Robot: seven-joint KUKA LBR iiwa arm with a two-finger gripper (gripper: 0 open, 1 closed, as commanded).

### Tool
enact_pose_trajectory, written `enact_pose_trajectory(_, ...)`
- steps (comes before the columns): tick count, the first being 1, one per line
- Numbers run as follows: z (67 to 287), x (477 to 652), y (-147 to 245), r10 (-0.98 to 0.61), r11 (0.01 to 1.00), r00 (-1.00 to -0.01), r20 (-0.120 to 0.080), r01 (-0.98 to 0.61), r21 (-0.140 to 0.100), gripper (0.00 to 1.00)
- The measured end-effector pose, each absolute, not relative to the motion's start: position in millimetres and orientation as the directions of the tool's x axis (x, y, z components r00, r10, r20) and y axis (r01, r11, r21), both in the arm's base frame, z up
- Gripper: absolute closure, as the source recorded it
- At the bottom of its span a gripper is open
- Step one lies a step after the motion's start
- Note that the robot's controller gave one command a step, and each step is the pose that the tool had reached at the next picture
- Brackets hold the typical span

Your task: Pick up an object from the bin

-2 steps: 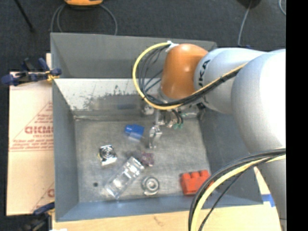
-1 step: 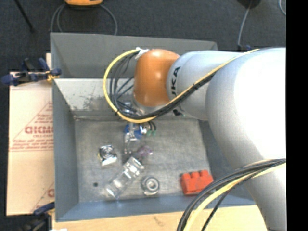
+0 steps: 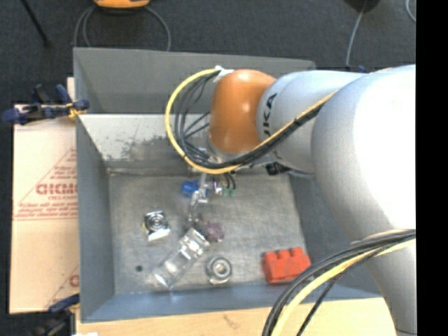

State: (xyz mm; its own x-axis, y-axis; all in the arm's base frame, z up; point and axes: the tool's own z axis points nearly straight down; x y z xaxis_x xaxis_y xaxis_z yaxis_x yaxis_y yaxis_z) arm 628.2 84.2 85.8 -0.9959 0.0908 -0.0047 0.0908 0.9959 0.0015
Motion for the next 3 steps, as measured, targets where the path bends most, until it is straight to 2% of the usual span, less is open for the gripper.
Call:
enact_pose_trajectory(1, 85, 628.0, 84, 0.087, 0.996, -0.996, -0.004, 0.087, -0.001, 1.0)
enact_pose_trajectory(2, 196, 636.2, 84, 0.105, 0.994, -0.994, -0.013, 0.105, 0.003, 1.0)
enact_pose_trajectory(3, 237, 643.2, 88, 0.087, 0.996, -0.996, -0.011, 0.087, 0.0, 1.0)
